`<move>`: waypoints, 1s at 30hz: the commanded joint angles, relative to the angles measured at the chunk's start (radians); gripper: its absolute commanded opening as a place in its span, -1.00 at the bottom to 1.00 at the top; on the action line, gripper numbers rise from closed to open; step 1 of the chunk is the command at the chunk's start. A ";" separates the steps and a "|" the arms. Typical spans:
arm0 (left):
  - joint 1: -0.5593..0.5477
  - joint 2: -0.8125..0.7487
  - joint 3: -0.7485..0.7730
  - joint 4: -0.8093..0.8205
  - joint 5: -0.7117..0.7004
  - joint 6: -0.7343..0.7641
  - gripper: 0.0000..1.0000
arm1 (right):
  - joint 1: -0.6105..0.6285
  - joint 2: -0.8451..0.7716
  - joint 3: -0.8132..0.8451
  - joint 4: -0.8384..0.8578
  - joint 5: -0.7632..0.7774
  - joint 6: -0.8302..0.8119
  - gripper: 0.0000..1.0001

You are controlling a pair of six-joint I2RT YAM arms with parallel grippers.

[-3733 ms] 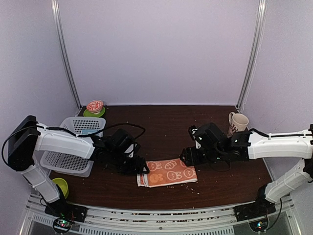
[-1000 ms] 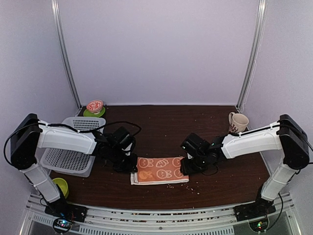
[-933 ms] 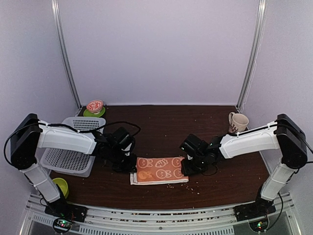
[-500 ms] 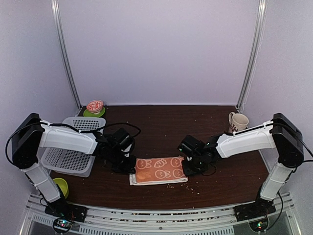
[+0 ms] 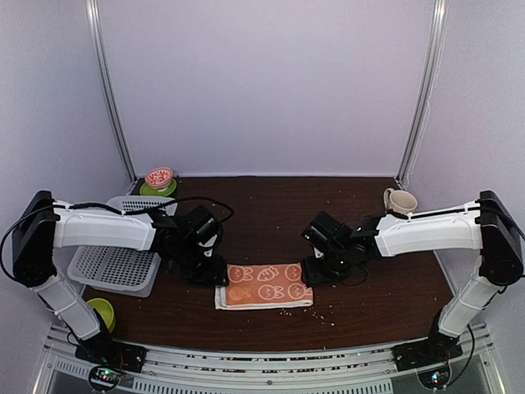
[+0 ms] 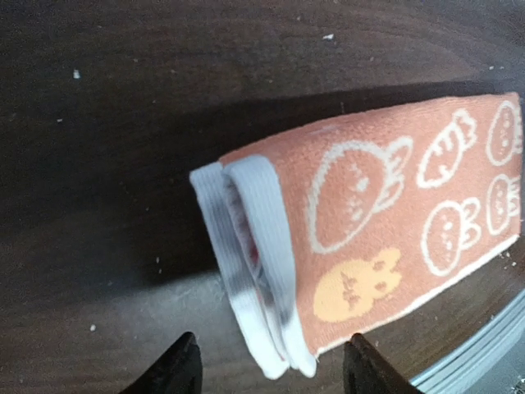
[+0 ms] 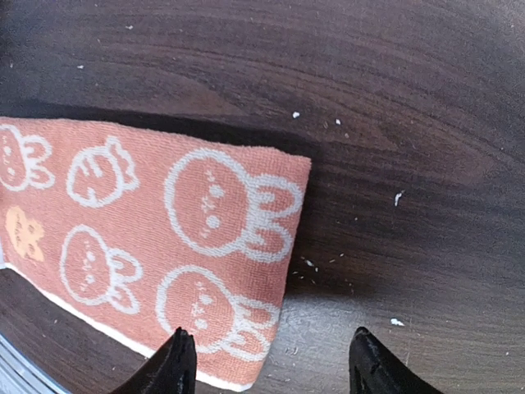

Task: Roll the towels
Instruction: Smooth out the towel at the center of the board.

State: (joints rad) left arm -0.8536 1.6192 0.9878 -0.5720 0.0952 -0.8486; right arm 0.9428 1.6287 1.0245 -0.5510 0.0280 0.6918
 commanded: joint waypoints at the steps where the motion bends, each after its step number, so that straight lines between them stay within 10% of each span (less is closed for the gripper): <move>1: -0.004 -0.185 0.057 -0.100 -0.026 0.034 0.24 | -0.001 -0.061 0.012 -0.001 -0.001 0.011 0.28; 12: -0.002 0.102 0.176 0.168 0.067 0.064 -0.87 | -0.020 -0.145 -0.186 0.303 -0.055 0.166 0.19; 30: 0.077 0.229 -0.054 0.348 0.029 0.051 -1.00 | -0.025 -0.026 -0.269 0.377 -0.161 0.278 0.12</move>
State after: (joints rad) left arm -0.7876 1.7950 0.9821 -0.2611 0.1356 -0.7940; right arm 0.9062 1.5692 0.7403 -0.1043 -0.1356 0.9916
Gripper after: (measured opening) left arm 0.005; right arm 0.568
